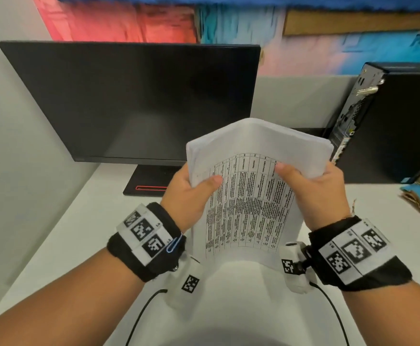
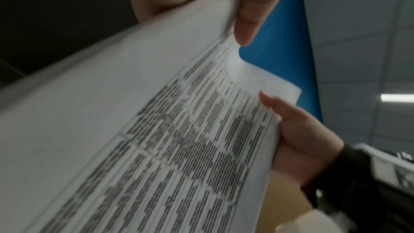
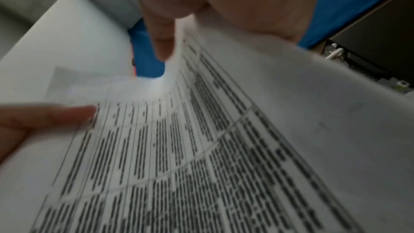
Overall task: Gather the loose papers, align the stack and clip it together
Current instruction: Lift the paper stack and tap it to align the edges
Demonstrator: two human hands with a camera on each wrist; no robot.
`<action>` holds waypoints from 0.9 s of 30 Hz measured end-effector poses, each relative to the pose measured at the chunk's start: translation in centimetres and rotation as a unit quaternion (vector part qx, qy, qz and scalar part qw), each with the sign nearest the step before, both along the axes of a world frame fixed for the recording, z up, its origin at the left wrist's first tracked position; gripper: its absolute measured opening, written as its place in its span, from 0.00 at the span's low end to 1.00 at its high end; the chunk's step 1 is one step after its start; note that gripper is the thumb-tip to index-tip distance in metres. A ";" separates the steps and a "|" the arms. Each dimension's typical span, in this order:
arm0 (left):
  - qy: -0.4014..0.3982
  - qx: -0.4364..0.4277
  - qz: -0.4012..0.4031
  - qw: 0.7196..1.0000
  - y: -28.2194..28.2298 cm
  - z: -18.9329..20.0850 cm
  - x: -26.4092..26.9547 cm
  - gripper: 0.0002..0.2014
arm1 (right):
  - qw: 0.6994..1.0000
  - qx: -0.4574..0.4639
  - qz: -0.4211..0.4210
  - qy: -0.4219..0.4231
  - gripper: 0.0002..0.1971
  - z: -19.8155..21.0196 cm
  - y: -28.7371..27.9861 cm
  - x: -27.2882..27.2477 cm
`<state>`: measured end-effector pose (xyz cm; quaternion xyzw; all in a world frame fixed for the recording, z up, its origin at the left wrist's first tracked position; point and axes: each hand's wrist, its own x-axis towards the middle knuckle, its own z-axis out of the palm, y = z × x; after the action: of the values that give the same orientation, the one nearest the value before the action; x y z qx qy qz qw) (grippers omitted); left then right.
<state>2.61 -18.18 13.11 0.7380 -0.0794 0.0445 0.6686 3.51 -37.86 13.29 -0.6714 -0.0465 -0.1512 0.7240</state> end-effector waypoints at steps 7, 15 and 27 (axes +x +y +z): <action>-0.132 0.009 0.083 0.988 -1.2 0.2 -1.9 0.10 | 0.996 0.011 -0.059 -0.068 0.15 -0.1 1.3 -1.7; -0.116 -0.003 0.175 0.978 -0.5 -0.5 -2.4 0.07 | 0.997 -0.002 -0.065 -0.047 0.13 -1.2 1.4 -2.7; -0.095 0.005 0.166 0.982 -0.4 -1.8 -2.8 0.05 | 1.000 -0.004 -0.004 -0.006 0.20 -1.1 0.8 -2.8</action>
<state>-0.21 -18.61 11.36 0.7370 -0.0196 0.2241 0.6374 0.70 -37.04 12.17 -0.6732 -0.0486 -0.1578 0.7208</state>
